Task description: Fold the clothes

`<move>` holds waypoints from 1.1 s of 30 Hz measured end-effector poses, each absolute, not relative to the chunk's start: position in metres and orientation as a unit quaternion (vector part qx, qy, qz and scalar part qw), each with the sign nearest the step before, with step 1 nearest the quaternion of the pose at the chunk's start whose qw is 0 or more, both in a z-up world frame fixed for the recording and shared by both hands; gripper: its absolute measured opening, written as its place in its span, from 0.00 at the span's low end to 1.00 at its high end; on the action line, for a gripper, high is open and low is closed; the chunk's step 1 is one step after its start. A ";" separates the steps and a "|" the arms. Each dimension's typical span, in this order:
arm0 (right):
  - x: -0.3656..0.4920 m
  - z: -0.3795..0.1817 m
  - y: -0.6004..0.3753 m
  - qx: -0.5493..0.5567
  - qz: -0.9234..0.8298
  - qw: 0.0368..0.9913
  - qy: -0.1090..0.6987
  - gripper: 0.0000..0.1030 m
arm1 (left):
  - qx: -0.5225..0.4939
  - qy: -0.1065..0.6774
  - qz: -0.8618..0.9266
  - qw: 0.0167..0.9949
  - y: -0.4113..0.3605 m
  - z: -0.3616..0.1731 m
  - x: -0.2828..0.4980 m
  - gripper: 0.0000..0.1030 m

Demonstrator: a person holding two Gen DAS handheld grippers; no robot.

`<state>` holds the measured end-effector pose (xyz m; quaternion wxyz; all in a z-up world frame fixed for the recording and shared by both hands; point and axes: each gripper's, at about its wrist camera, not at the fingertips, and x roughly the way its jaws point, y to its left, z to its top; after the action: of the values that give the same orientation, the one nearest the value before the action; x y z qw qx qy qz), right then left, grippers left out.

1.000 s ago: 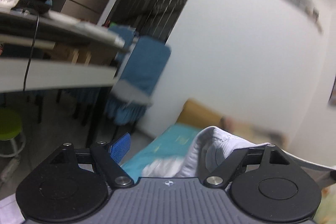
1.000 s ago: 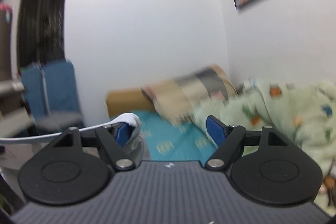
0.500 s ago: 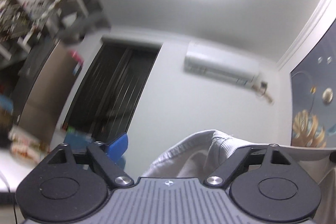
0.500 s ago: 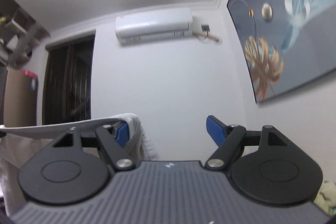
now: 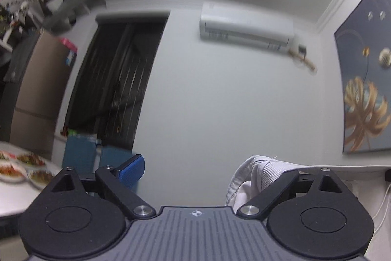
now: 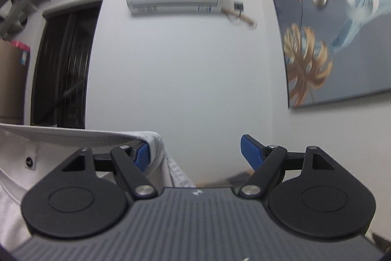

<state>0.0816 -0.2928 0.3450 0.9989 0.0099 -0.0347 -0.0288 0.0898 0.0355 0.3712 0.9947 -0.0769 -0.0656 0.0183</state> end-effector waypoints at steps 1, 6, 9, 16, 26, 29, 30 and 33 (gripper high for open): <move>0.103 0.330 -0.295 0.012 -0.027 0.999 -0.017 0.76 | -0.075 -0.052 0.019 0.996 0.035 0.357 0.117 0.92; 0.230 0.254 -0.293 0.006 -0.038 0.998 0.051 0.76 | -0.061 0.011 0.031 0.998 0.034 0.277 0.266 0.95; 0.320 0.194 -0.282 -0.009 -0.061 0.995 0.081 0.75 | -0.037 0.046 0.035 0.998 0.027 0.211 0.368 0.97; 0.507 0.009 -0.265 -0.011 -0.081 0.984 0.158 0.75 | -0.055 0.197 0.057 0.977 0.040 0.007 0.578 0.97; 0.605 -0.183 -0.249 0.024 -0.034 0.934 0.354 0.75 | -0.051 0.387 0.056 0.919 0.069 -0.205 0.686 0.96; 0.609 -0.194 -0.252 0.050 0.000 0.922 0.385 0.80 | -0.039 0.434 0.029 0.900 0.073 -0.213 0.683 0.98; 0.609 -0.193 -0.254 0.061 0.012 0.920 0.387 0.80 | -0.029 0.446 0.014 0.895 0.074 -0.211 0.684 0.98; 0.607 -0.179 -0.261 0.091 0.044 0.912 0.397 0.79 | 0.015 0.449 -0.008 0.893 0.072 -0.200 0.680 0.98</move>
<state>0.6067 -0.2613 -0.1788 0.9122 0.0910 0.3970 0.0443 0.6804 0.0719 -0.1998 0.8935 0.0154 0.4488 -0.0083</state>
